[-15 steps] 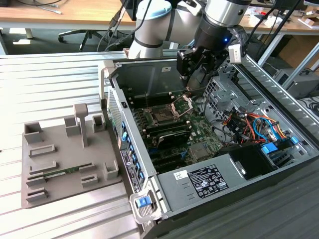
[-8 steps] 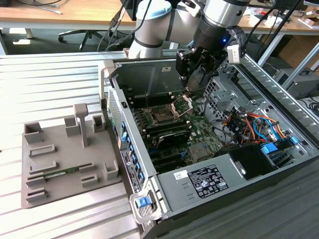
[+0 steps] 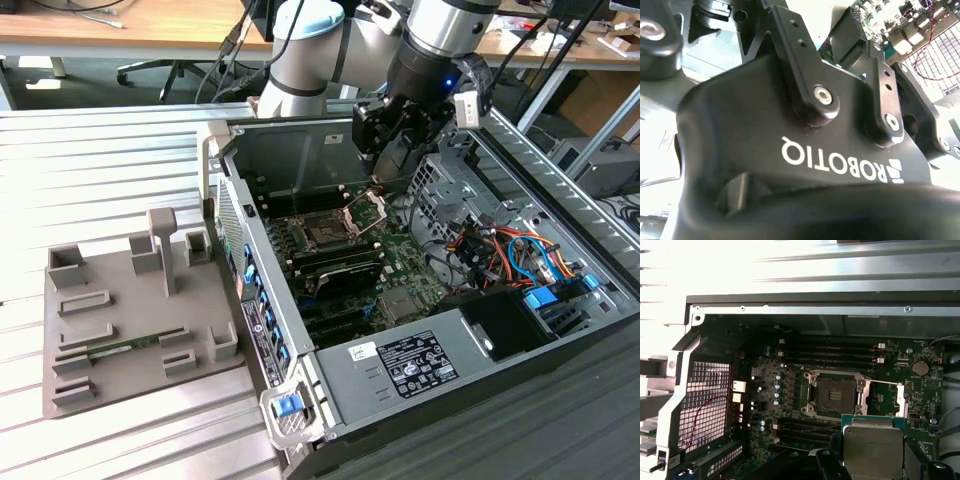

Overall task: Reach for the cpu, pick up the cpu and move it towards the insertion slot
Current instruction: 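Pick up the cpu and move it towards the insertion slot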

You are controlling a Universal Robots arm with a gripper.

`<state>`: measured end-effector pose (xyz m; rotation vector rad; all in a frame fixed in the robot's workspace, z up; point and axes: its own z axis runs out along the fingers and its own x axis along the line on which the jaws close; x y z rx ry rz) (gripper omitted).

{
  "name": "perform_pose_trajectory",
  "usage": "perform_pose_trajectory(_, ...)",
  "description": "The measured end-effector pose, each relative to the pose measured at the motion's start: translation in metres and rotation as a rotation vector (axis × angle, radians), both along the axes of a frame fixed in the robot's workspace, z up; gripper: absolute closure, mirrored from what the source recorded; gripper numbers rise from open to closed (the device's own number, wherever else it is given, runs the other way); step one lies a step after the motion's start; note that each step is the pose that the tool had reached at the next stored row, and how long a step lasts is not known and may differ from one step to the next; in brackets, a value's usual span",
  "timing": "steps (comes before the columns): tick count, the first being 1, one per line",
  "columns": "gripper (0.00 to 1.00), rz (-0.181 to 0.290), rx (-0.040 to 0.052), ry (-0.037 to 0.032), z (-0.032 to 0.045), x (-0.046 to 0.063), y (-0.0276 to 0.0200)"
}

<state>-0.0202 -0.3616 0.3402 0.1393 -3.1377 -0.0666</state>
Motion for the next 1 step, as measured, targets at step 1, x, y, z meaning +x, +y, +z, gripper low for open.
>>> perform_pose_trajectory(1,0.45,0.000,0.0000,0.0000,0.0000,0.0000,0.0000)
